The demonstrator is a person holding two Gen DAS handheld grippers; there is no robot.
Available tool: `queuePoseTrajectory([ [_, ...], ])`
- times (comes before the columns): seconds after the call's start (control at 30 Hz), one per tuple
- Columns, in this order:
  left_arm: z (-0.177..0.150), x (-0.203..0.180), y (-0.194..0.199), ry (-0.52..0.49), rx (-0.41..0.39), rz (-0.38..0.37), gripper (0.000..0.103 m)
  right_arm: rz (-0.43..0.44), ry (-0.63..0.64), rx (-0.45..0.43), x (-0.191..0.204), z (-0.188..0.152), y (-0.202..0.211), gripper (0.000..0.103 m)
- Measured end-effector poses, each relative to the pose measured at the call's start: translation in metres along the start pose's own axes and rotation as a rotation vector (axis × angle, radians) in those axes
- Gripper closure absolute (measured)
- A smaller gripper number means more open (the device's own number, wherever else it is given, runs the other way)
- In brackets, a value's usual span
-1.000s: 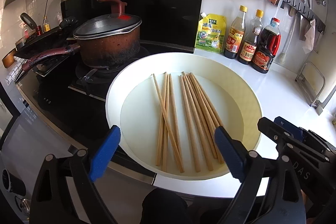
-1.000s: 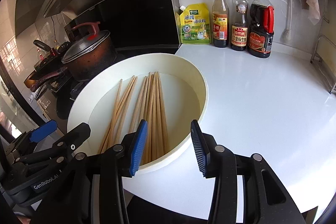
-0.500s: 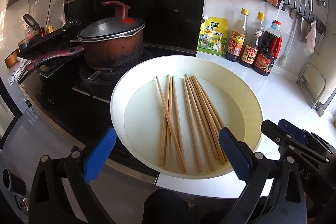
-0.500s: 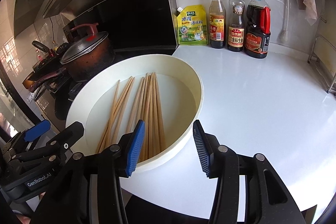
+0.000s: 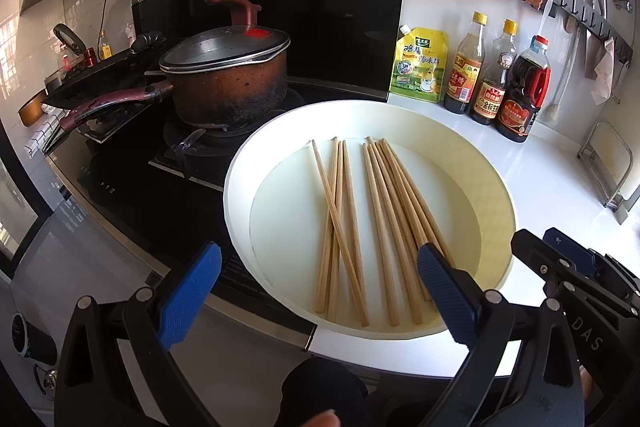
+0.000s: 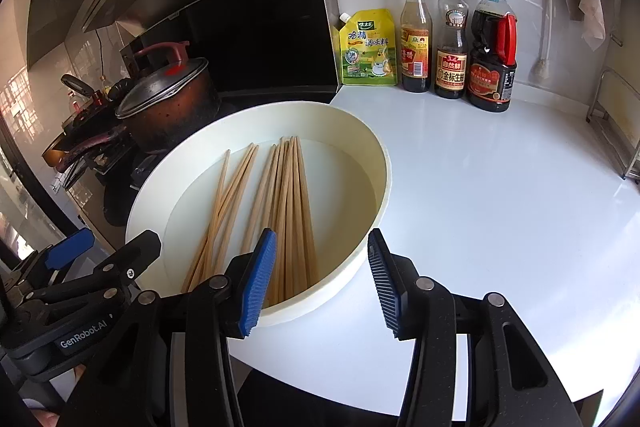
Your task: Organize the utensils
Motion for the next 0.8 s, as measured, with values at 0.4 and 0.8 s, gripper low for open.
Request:
queuePoseTrajectory([
  [0.4, -0.0026, 0.0069, -0.0058, 0.026, 0.019, 0.008, 0.006, -0.003, 0.008, 0.003, 0.0015, -0.001, -0.0021, 0.056],
  [0.8, -0.0021, 0.0085, -0.0032, 0.042, 0.013, 0.005, 0.006, -0.002, 0.009, 0.005, 0.0018, -0.0015, -0.0024, 0.055],
])
Point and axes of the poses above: each gripper's, at about its wrist camera, not at the fingertips, and y roughly against the way its jaws point, x to its left, z to its top, the point moved 7 cm from there along -y, roughly the way its jaws point, and after that the axes turned 10 degrees about -y, right-handed, at the moved point
